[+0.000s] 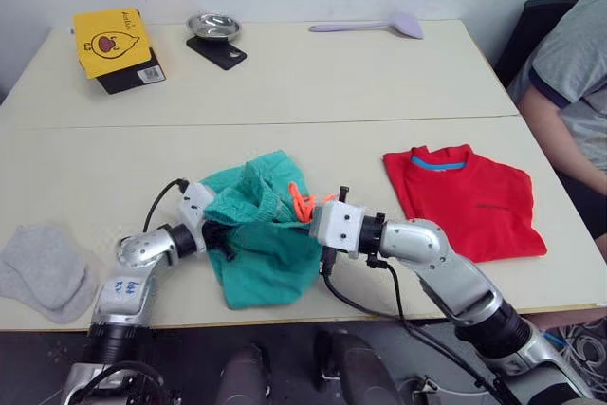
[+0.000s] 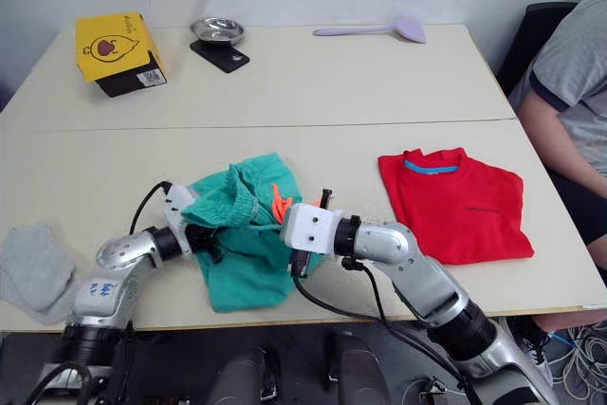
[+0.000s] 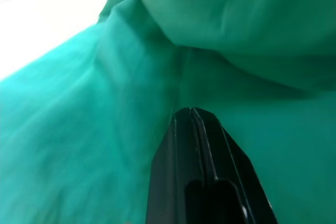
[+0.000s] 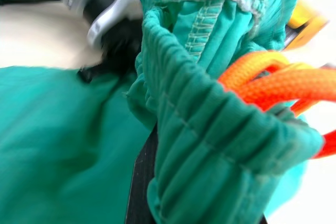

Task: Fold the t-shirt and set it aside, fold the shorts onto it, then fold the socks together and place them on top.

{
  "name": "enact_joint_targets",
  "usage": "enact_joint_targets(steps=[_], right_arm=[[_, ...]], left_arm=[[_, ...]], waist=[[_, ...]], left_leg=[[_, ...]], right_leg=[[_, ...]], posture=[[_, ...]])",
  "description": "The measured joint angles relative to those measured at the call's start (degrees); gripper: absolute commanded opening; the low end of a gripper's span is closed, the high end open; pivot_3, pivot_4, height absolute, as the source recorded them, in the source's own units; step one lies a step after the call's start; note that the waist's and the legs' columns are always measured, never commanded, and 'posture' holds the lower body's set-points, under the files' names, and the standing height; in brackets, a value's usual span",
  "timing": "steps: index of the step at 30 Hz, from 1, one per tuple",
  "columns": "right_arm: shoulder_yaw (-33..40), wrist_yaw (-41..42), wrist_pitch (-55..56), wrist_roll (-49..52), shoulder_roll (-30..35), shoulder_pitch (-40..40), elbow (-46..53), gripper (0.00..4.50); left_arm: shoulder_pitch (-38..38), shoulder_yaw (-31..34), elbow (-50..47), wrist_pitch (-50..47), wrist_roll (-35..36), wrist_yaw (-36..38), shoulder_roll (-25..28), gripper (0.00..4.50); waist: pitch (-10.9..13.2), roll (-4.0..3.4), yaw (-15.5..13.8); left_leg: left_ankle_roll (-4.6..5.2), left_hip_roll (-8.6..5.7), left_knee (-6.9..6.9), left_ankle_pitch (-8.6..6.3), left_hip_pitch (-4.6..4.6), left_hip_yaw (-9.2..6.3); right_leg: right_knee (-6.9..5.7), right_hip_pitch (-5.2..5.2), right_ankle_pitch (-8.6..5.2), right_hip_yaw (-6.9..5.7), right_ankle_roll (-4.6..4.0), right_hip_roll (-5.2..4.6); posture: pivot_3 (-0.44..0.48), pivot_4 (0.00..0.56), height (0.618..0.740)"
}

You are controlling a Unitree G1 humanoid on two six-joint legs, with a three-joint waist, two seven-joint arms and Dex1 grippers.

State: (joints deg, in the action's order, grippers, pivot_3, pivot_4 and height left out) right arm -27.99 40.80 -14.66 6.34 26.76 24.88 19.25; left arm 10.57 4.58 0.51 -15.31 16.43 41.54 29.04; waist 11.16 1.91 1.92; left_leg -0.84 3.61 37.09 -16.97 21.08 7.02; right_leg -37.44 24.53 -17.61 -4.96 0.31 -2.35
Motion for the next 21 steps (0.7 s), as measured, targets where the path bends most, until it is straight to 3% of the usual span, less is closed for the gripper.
enact_joint_targets(steps=[4, 5, 7, 10, 14, 21], right_arm=[[-0.8, 4.3, -2.9, 2.0, -2.0, 0.5, -1.5, 0.05], [-0.8, 5.4, -3.5, 2.9, -2.6, 0.9, -1.8, 0.24], [-0.4, 7.2, -4.9, 5.3, -3.9, 1.7, -2.3, 0.67], [0.3, 11.5, -8.3, 10.7, -5.8, 3.7, -3.6, 1.69], [3.9, 19.9, -15.6, 20.9, -3.0, 4.6, -3.3, 3.01], [11.6, 30.2, -24.1, 31.9, 8.2, 5.2, -0.4, 3.01]], left_arm=[[-1.3, 1.8, -0.8, -2.3, 2.4, 1.2, 1.0, 0.0], [-1.7, 2.4, -1.2, -2.9, 3.1, 1.6, 1.5, 0.0], [-2.4, 3.3, -2.1, -4.0, 4.1, 2.6, 2.9, 0.0], [-2.3, 6.5, -2.8, -5.7, 6.0, 3.6, 6.2, 0.0], [-2.1, 9.3, -3.1, -6.4, 7.4, 4.4, 8.6, 0.0], [0.1, 11.1, -3.1, -7.5, 9.0, 5.8, 11.3, 0.0]], waist=[[0.0, 0.0, -0.2], [0.0, 0.01, -0.2], [0.0, 0.05, -0.1], [0.0, 0.06, -0.2], [0.0, 0.06, -0.4], [0.0, 0.06, -0.4]], left_leg=[[0.0, -0.01, 0.01, 0.1, 0.03, -0.03], [0.01, -0.01, 0.01, 0.11, 0.04, -0.03], [0.0, 0.01, -0.01, 0.11, 0.05, -0.03], [-0.04, 0.02, -0.06, 0.12, 0.09, -0.06], [0.17, -0.05, 0.0, -0.01, 0.16, -0.06], [0.28, -0.1, -0.04, -0.16, 0.19, -0.05]], right_leg=[[-0.02, 0.02, 0.07, -0.01, -0.13, 0.01], [-0.01, 0.02, 0.09, -0.01, -0.15, 0.01], [-0.01, 0.05, 0.09, -0.01, -0.15, 0.01], [-0.02, 0.11, 0.08, -0.02, -0.19, 0.03], [0.06, 0.07, 0.07, -0.03, -0.2, -0.11], [0.22, 0.06, 0.07, -0.04, -0.21, -0.19]], posture=[[0.0, 0.15, 0.74], [0.0, 0.15, 0.74], [0.0, 0.15, 0.74], [0.0, 0.15, 0.74], [0.0, 0.15, 0.74], [0.0, 0.15, 0.74]])
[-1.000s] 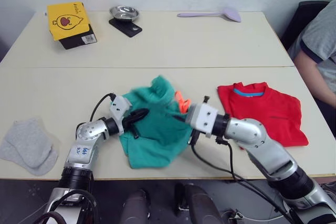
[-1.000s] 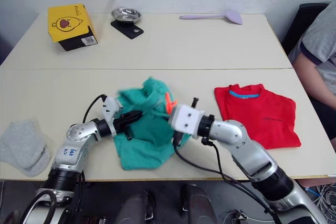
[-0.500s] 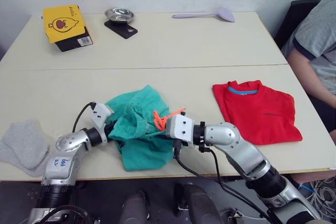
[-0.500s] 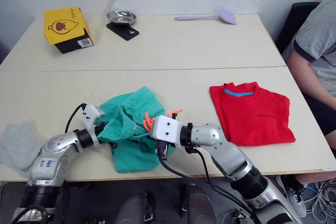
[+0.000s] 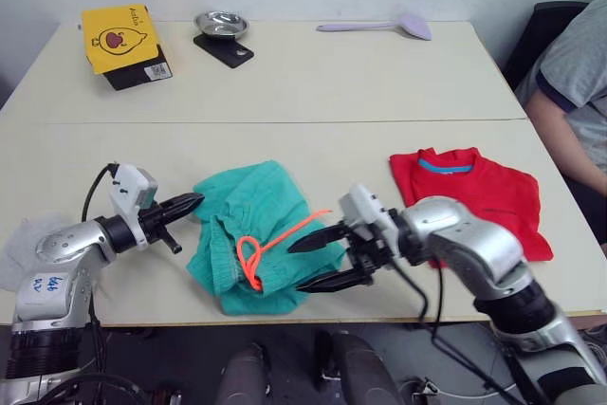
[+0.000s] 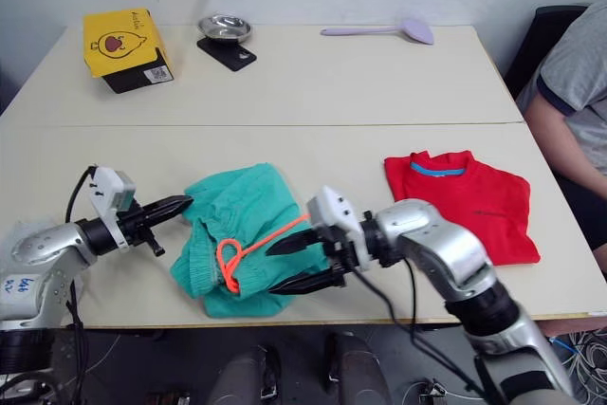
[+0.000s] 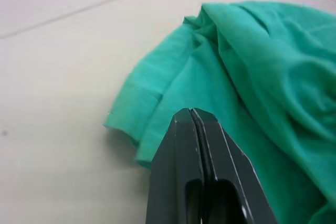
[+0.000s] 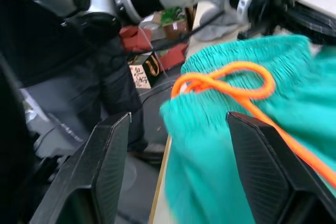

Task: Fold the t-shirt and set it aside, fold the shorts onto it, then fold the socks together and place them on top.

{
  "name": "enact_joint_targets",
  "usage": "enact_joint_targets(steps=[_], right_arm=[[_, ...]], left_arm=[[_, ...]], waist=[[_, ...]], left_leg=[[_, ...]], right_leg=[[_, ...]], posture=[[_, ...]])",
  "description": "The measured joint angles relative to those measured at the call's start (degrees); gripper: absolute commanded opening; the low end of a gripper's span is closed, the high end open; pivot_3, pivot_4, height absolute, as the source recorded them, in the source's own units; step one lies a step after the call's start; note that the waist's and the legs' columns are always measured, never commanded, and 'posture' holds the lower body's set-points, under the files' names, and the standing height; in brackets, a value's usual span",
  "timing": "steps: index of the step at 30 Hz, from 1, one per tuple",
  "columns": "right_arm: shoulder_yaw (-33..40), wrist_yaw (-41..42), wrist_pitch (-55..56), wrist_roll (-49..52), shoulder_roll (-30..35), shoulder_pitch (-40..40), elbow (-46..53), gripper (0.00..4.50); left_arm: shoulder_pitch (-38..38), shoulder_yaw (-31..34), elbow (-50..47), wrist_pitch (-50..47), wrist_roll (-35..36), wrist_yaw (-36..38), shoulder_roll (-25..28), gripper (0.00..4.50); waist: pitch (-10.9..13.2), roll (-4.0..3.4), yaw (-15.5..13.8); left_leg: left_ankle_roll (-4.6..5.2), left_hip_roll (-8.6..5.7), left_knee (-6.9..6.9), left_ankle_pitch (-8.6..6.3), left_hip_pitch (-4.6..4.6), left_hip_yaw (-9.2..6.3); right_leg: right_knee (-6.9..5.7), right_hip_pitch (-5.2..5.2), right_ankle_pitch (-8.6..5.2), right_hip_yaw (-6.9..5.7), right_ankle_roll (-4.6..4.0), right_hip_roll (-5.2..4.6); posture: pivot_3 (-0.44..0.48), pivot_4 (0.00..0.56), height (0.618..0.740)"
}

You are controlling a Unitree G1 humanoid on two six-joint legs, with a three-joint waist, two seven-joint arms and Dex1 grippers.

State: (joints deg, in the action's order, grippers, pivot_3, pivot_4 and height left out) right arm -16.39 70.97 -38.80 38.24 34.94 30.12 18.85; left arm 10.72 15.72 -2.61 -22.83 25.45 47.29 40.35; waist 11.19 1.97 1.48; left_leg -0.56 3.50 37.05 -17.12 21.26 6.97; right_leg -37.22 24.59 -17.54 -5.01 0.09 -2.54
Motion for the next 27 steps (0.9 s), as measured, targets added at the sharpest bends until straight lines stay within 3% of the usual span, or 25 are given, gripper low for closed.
enact_joint_targets(steps=[3, 5, 9, 13, 16, 19, 23, 27], right_arm=[[3.8, 0.8, -3.3, 4.0, 1.9, -0.1, 0.0, 3.01], [6.7, -0.5, -4.7, 5.9, 1.8, 0.0, -1.0, 2.64], [8.3, -6.1, -2.0, 3.1, -3.4, 0.5, -4.7, 1.32], [1.6, -8.1, 9.9, -8.9, -7.3, 0.4, -9.7, 0.05], [-2.2, -9.7, 18.0, -16.1, -11.2, 0.3, -14.9, 0.05], [-5.4, -11.2, 28.2, -24.0, -12.7, 0.1, -21.0, 0.05], [-8.4, -9.2, 38.6, -29.4, -11.9, -4.2, -25.5, 0.05], [-7.9, -4.2, 43.9, -28.8, -8.1, -7.1, -24.6, 0.05]], left_arm=[[1.3, -0.1, -0.2, 0.5, 0.5, 1.0, 0.1, 0.0], [1.7, 0.0, -1.3, 1.0, 1.9, 2.3, -0.6, 0.0], [1.8, -1.1, -4.9, 0.8, 6.4, 6.1, -2.5, 0.0], [1.7, -3.4, -8.6, -1.6, 9.4, 7.0, -4.3, 0.0], [1.3, -6.6, -10.3, -3.2, 9.2, 7.0, -4.6, 0.0], [-0.1, -11.7, -10.0, -1.8, 4.3, 5.9, -5.0, 0.0], [-0.8, -16.3, -4.9, 2.3, -3.0, 2.8, -6.7, 0.0], [-0.1, -16.4, -1.3, 5.8, -6.7, 0.2, -7.3, 0.0]], waist=[[0.0, -0.01, 0.3], [0.0, -0.01, 0.2], [0.0, -0.01, 0.2], [0.0, -0.01, 0.2], [0.0, -0.01, 0.2], [0.0, -0.01, 0.2], [0.0, -0.01, 0.0], [0.0, -0.01, 0.0]], left_leg=[[-0.03, 0.02, -0.01, -0.02, 0.0, 0.03], [-0.05, 0.03, -0.01, -0.02, -0.01, 0.03], [-0.11, 0.03, 0.03, 0.01, -0.01, 0.05], [-0.14, 0.02, 0.04, 0.03, -0.01, 0.08], [-0.21, 0.02, 0.05, 0.07, -0.01, 0.11], [-0.22, 0.01, 0.05, 0.08, -0.03, 0.11], [-0.19, 0.01, 0.04, 0.06, -0.02, 0.09], [-0.11, 0.01, 0.12, 0.04, -0.15, 0.09]], right_leg=[[-0.03, 0.03, -0.01, 0.0, -0.02, 0.04], [-0.04, 0.03, -0.02, -0.01, -0.03, 0.05], [-0.09, 0.03, -0.02, -0.01, -0.03, 0.07], [-0.1, 0.03, -0.02, 0.0, -0.01, 0.1], [-0.13, 0.04, -0.01, 0.02, 0.0, 0.12], [-0.12, 0.03, -0.01, 0.03, 0.0, 0.12], [-0.11, 0.03, -0.01, 0.03, 0.0, 0.13], [-0.12, -0.11, 0.0, 0.04, 0.03, 0.11]], posture=[[0.0, 0.15, 0.74], [0.0, 0.15, 0.74], [0.0, 0.15, 0.74], [0.0, 0.15, 0.74], [0.0, 0.15, 0.74], [0.0, 0.15, 0.74], [0.0, 0.15, 0.74], [0.0, 0.15, 0.74]])
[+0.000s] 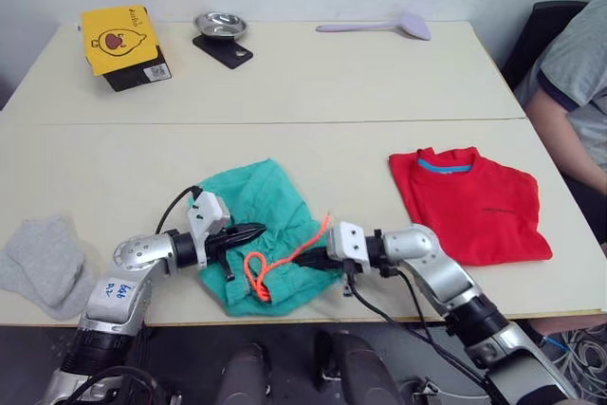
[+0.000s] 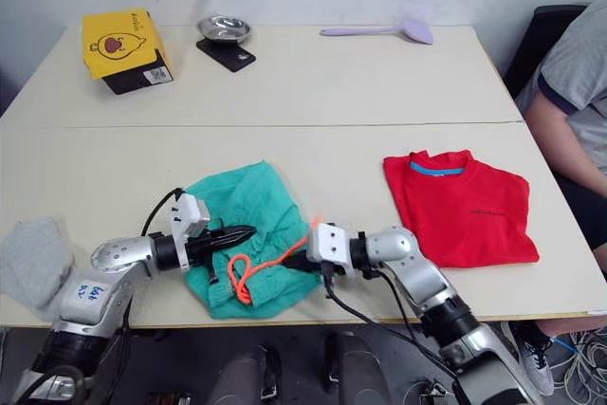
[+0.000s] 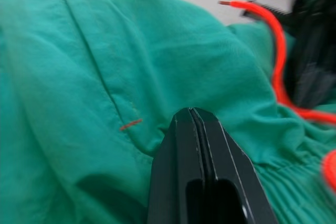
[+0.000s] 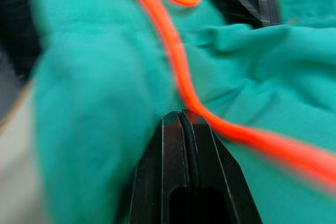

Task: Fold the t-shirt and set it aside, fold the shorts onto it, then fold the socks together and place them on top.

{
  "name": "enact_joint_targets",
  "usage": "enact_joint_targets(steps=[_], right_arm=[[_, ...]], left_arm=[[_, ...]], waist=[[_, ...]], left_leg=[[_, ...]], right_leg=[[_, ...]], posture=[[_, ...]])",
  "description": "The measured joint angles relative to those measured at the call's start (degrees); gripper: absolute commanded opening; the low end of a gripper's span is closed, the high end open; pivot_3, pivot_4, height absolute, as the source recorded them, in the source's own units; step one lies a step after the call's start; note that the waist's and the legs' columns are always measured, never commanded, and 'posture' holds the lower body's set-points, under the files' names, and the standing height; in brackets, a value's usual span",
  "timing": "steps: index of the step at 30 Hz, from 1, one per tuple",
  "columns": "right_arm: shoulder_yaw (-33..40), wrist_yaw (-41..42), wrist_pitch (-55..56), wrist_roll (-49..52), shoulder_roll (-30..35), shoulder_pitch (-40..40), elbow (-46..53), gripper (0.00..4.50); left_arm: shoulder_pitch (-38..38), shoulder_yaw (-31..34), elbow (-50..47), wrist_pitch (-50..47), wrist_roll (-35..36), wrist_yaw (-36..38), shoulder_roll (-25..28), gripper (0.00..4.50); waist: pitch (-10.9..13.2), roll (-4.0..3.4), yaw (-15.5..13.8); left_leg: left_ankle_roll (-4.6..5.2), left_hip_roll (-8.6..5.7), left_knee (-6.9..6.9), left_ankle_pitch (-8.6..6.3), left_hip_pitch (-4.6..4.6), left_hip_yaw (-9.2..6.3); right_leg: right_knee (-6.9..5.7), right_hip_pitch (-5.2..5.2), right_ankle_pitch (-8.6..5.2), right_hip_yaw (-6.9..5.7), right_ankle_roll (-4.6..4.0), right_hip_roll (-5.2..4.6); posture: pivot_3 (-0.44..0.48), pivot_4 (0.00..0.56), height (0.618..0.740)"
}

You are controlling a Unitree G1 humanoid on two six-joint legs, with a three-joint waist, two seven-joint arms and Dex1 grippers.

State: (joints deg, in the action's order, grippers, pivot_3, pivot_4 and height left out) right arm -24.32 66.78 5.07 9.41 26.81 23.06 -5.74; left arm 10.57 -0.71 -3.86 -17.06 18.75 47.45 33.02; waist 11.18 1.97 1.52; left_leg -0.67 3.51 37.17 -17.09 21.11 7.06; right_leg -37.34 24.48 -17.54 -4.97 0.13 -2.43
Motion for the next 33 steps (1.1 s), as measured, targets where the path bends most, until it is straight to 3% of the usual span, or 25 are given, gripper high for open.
enact_joint_targets(steps=[5, 7, 9, 14, 17, 21, 24, 33], right_arm=[[2.2, 4.5, -5.2, 4.9, 4.7, -3.8, 3.7, 0.05], [4.9, 4.4, -14.0, 9.9, 5.7, -3.8, 6.1, 0.05], [8.2, 3.3, -24.6, 17.1, 5.9, -1.8, 9.2, 0.41], [13.7, 1.0, -49.2, 30.0, 8.1, 9.2, 11.2, 2.01], [12.9, -1.5, -61.7, 31.1, 7.8, 17.1, 4.9, 3.09], [8.0, -4.3, -68.3, 28.0, 2.6, 23.7, -2.5, 4.46], [3.7, -6.2, -69.3, 24.1, -2.3, 25.8, -8.2, 4.46], [4.4, -8.6, -70.9, 21.1, -10.4, 30.3, -15.7, 4.46]], left_arm=[[0.2, 0.3, 3.9, 7.4, -2.2, 0.8, 0.4, 0.0], [-0.1, 1.7, 4.8, 10.2, -0.9, 3.3, 0.4, 0.0], [-0.3, 3.2, 4.8, 12.1, 1.4, 6.6, 1.1, 0.0], [-3.9, 7.6, 0.1, 12.5, 7.6, 14.2, 5.1, 0.0], [-7.1, 9.2, -3.5, 12.2, 9.7, 16.6, 6.4, 0.0], [-10.4, 9.0, -4.2, 12.9, 9.1, 17.1, 6.1, 0.0], [-12.3, 8.6, -4.1, 15.6, 7.3, 16.9, 5.3, 0.0], [-15.6, 8.7, -2.4, 17.6, 7.3, 16.1, 2.5, 0.0]], waist=[[0.0, -0.04, 0.1], [0.0, -0.03, 0.3], [0.0, -0.04, 0.3], [0.0, -0.08, 0.3], [0.0, -0.1, 0.2], [0.0, -0.1, 0.3], [0.0, -0.1, 0.3], [0.0, -0.06, 1.3]], left_leg=[[-0.03, 0.02, -0.02, 0.08, -0.08, -0.01], [-0.13, 0.08, -0.04, 0.18, -0.01, 0.0], [-0.24, 0.12, -0.07, 0.27, -0.01, -0.02], [-0.29, 0.14, -0.12, 0.31, 0.02, -0.09], [-0.24, 0.13, -0.15, 0.28, 0.07, -0.09], [-0.22, 0.13, -0.2, 0.25, 0.18, -0.06], [-0.2, 0.12, -0.15, 0.25, 0.45, -0.03], [-0.14, 0.13, -0.12, 0.25, 0.3, 0.0]], right_leg=[[-0.08, -0.01, 0.01, 0.0, -0.02, 0.0], [-0.11, 0.1, 0.07, 0.0, -0.12, 0.03], [-0.17, 0.16, 0.08, -0.01, -0.15, 0.07], [-0.15, 0.19, 0.08, -0.04, -0.25, 0.07], [-0.1, 0.22, 0.06, -0.04, -0.31, 0.03], [-0.09, 0.35, 0.03, -0.04, -0.36, 0.04], [-0.12, 0.62, 0.04, -0.05, -0.35, 0.04], [-0.21, 0.51, 0.09, -0.04, -0.29, 0.02]], posture=[[0.0, 0.15, 0.74], [0.0, 0.15, 0.74], [0.0, 0.15, 0.74], [0.0, 0.15, 0.74], [0.0, 0.15, 0.74], [0.0, 0.15, 0.74], [0.0, 0.15, 0.74], [0.0, 0.15, 0.74]])
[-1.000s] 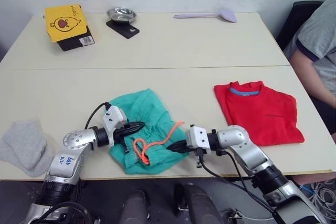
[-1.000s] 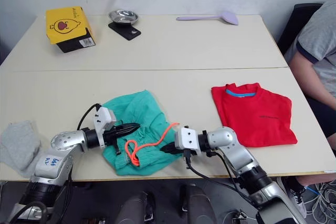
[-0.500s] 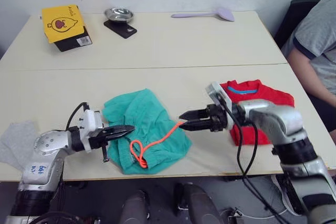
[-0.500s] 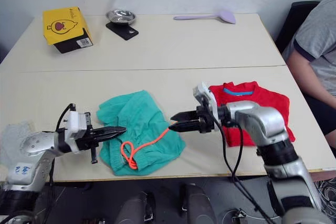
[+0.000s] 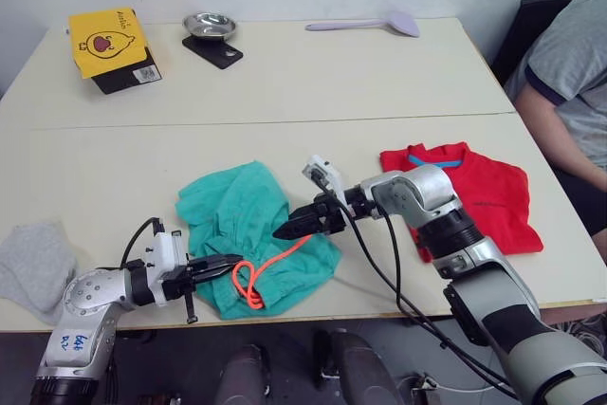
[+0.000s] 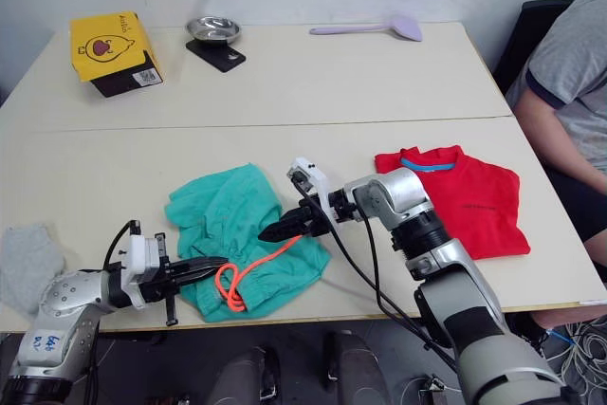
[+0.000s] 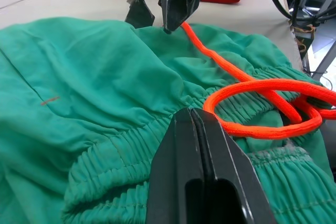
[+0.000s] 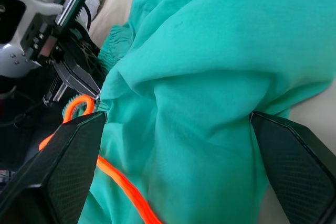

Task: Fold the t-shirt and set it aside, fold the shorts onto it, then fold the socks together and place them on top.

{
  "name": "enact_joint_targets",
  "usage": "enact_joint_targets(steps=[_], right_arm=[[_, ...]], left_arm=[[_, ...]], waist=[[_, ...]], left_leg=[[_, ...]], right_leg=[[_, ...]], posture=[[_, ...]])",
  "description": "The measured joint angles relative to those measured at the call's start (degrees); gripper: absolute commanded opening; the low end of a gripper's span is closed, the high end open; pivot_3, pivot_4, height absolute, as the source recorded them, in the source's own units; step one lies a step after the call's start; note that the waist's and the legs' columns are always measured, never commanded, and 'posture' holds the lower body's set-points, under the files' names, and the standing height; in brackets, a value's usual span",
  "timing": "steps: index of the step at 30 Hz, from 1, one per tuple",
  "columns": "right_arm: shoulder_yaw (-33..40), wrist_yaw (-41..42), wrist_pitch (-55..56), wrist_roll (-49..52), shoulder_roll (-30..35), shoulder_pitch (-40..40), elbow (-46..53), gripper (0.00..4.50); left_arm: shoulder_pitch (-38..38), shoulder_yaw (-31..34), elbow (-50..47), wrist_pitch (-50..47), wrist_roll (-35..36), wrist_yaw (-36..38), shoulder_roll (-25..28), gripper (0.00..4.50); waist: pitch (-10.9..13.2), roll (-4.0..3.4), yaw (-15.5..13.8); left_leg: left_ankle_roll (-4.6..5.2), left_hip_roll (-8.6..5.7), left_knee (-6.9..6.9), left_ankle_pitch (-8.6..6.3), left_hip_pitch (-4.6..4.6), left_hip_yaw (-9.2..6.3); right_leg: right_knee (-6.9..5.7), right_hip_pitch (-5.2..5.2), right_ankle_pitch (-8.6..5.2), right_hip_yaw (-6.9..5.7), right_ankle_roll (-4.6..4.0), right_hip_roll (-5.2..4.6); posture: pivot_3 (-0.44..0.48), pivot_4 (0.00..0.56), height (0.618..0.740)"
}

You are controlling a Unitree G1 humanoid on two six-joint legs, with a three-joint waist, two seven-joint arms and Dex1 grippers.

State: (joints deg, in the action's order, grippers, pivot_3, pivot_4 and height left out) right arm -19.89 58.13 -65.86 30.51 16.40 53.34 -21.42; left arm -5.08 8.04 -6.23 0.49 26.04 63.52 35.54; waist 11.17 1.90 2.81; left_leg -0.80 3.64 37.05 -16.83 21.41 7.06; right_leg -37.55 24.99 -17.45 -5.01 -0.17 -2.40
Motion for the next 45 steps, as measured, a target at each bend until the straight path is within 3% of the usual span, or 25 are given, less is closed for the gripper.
enact_joint_targets(steps=[4, 9, 13, 24, 27, 33, 38, 45], right_arm=[[1.1, 0.8, -0.8, -0.1, -0.6, 0.8, -2.1, 4.46], [0.2, 4.9, -0.6, -1.1, 4.5, 1.7, -2.1, 4.46], [0.2, 5.3, -0.6, -2.1, 4.7, 3.2, -3.2, 4.46], [-1.1, 5.5, 3.3, -7.4, -5.1, 6.4, -10.4, 4.46], [-1.5, 5.5, 3.0, -8.0, -6.6, 6.4, -10.4, 3.86], [0.4, 3.7, 0.4, -8.3, -7.7, 5.8, -12.2, 1.64], [4.1, 3.5, -5.2, -5.6, -4.7, 4.3, -9.0, 0.0], [10.4, 0.9, -17.3, 0.7, 3.8, 2.3, 6.2, 0.0]], left_arm=[[-0.6, 0.5, 0.0, 1.2, 0.0, -0.3, 0.0, 0.0], [-2.6, 2.2, 0.0, 2.5, 0.0, -0.4, 0.0, 0.0], [-2.5, 2.3, 0.0, 3.3, 0.0, -0.5, 0.0, 0.0], [-3.7, 2.1, -0.3, 4.2, -0.3, -1.5, -0.9, 0.0], [-4.0, 2.1, -0.3, 4.5, -0.5, -1.7, -0.9, 0.0], [-4.6, 2.2, -0.5, 3.5, 0.4, -1.9, -0.8, 0.0], [-3.8, 4.5, -4.7, -3.3, 6.7, -4.9, -1.0, 1.23], [-2.3, 7.6, -14.1, -11.1, 14.4, -7.6, 0.7, 3.56]], waist=[[0.0, -0.01, 0.5], [0.0, -0.02, 0.3], [0.0, -0.02, 0.5], [0.0, -0.04, 1.7], [0.0, -0.05, 2.1], [0.0, -0.06, 1.9], [0.0, -0.05, 1.6], [0.0, -0.07, 1.1]], left_leg=[[-0.01, 0.0, -0.02, 0.01, -0.01, 0.0], [0.02, -0.02, -0.02, -0.02, 0.12, 0.01], [0.01, -0.02, -0.06, -0.03, 0.12, 0.02], [-0.05, 0.02, -0.07, 0.01, 0.04, 0.03], [-0.06, 0.02, -0.11, 0.0, 0.04, 0.03], [-0.07, 0.0, -0.13, 0.0, 0.1, 0.03], [-0.05, -0.01, -0.11, -0.01, 0.18, 0.01], [-0.04, -0.03, -0.13, -0.02, 0.28, 0.01]], right_leg=[[-0.01, 0.0, 0.0, 0.0, 0.0, 0.0], [0.08, 0.07, 0.0, 0.0, 0.0, -0.03], [0.08, 0.12, 0.0, 0.0, 0.0, -0.02], [-0.03, 0.11, 0.0, 0.0, 0.0, 0.0], [-0.02, 0.12, 0.0, 0.01, -0.01, 0.0], [0.02, 0.16, -0.01, 0.01, -0.02, -0.03], [0.04, 0.19, -0.01, 0.01, -0.02, -0.07], [0.11, 0.27, -0.01, 0.01, -0.01, -0.04]], posture=[[0.0, 0.15, 0.74], [0.0, 0.15, 0.74], [0.0, 0.15, 0.74], [0.0, 0.15, 0.74], [0.0, 0.15, 0.74], [0.0, 0.15, 0.74], [0.0, 0.15, 0.74], [0.0, 0.15, 0.74]])
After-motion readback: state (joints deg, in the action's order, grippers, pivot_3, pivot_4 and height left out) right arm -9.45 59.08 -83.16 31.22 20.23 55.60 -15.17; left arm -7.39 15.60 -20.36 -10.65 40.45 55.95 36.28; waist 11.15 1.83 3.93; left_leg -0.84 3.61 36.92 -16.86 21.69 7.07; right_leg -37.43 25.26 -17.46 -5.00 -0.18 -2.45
